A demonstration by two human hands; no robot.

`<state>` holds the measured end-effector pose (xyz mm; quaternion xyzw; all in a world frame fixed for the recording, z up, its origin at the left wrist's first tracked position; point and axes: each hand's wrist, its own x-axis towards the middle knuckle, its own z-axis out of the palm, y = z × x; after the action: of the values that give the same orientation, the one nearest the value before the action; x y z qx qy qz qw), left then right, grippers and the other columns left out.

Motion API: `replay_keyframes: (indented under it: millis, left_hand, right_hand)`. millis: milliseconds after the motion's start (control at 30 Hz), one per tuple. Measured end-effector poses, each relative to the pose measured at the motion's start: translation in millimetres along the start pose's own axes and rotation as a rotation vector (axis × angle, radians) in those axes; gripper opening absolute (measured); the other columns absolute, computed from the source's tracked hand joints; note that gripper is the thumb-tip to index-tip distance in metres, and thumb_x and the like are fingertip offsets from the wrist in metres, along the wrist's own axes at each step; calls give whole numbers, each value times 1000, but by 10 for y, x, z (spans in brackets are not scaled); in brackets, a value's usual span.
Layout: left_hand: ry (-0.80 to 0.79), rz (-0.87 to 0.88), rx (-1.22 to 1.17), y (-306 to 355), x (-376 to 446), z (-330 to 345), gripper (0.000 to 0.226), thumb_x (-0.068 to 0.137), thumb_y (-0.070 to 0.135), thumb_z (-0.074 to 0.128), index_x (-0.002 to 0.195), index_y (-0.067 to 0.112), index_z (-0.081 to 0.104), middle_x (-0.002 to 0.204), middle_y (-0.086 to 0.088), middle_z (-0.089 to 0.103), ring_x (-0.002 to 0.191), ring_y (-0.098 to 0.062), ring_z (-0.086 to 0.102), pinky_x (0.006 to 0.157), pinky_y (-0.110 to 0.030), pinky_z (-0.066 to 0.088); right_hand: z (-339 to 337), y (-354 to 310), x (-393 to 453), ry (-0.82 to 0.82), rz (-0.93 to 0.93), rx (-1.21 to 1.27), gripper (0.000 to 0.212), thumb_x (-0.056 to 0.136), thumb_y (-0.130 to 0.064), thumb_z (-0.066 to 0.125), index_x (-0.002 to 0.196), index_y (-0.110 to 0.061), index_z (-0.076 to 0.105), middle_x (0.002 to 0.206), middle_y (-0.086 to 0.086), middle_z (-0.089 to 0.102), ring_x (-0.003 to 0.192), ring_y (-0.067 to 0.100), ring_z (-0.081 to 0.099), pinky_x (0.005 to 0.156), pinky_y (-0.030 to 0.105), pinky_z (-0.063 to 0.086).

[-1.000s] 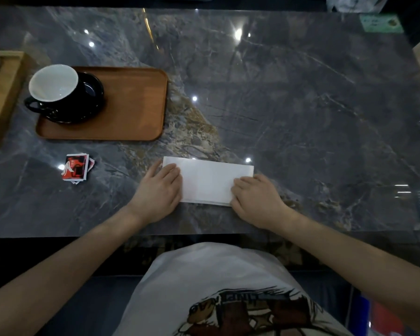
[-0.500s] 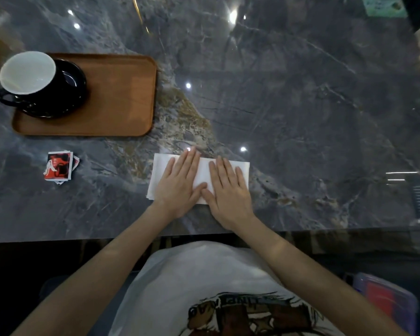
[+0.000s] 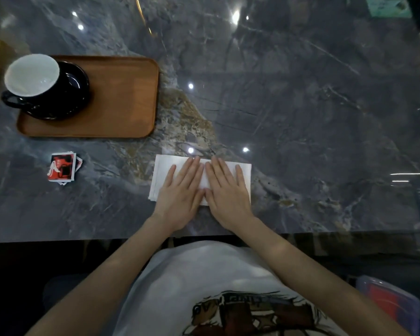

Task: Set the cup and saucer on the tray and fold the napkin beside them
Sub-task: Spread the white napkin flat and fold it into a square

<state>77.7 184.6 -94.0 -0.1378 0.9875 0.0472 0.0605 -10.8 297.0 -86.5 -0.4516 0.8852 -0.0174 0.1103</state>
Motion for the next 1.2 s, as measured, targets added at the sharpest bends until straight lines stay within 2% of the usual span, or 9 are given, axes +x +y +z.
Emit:
replay_keyframes:
  millis: [200,533,633,700,767,867,933,1067,1200]
  left_hand:
    - [-2,-167,-24,-165,-219,85,66,93,49,12,142,7,28,149,-20,29,138,-31,26,110,-41,10]
    - [-58,-201,-28,-250,-335,18,69,94,50,11,138,1,32,146,-21,34,136,-32,31,107,-53,29]
    - [-54,-270,-20,-113,-282,-45,61,90,38,25,132,-3,41,142,-26,39,132,-37,37,103,-60,30]
    - [-37,-281,-35,44,-219,-76,57,88,31,27,130,-3,44,141,-24,41,131,-37,38,102,-60,29]
    - [-12,-232,-89,212,-162,-82,58,89,32,24,133,-1,41,143,-20,40,134,-32,35,104,-57,26]
    - [-34,-183,-204,403,-121,-19,71,86,44,2,145,6,12,156,-9,10,139,-15,-5,113,-39,-2]
    - [-67,-190,-224,432,-134,43,76,81,49,-7,145,11,-1,157,-5,-3,135,-10,-18,111,-35,-11]
    - [-65,-193,-216,419,-143,90,78,82,56,-6,146,11,2,156,-4,-2,137,-13,-16,113,-36,-8]
    - [-82,-162,-211,392,-152,95,90,78,69,-10,146,11,0,151,-1,-12,138,-13,-15,115,-37,-9]
  right_hand:
    - [134,344,-163,-9,103,-52,76,87,-56,29,138,1,35,144,20,41,135,31,38,111,46,11]
    - [79,629,-291,-2,58,79,76,87,-55,17,147,-8,13,157,9,14,145,22,10,113,37,-10]
    - [-31,721,-216,29,49,215,64,90,-45,30,143,-9,27,152,9,30,142,23,22,116,40,6]
    - [-132,766,-119,83,63,286,52,91,-33,43,137,-9,39,141,11,44,132,28,36,111,39,23]
    - [-203,770,-2,80,91,291,44,92,-26,49,133,-10,44,131,11,50,122,28,42,102,37,31]
    - [-271,758,135,39,114,275,39,89,-25,54,126,-12,52,119,10,53,114,26,43,95,35,34]
    - [-316,759,188,16,136,311,37,86,-24,57,121,-13,56,115,9,53,112,25,44,94,33,35]
    - [-348,771,256,-62,193,418,30,83,-21,60,112,-12,61,113,10,53,109,25,47,89,32,38]
    - [-428,749,291,-126,288,669,9,84,-18,60,92,-13,58,99,7,59,89,21,55,73,28,39]
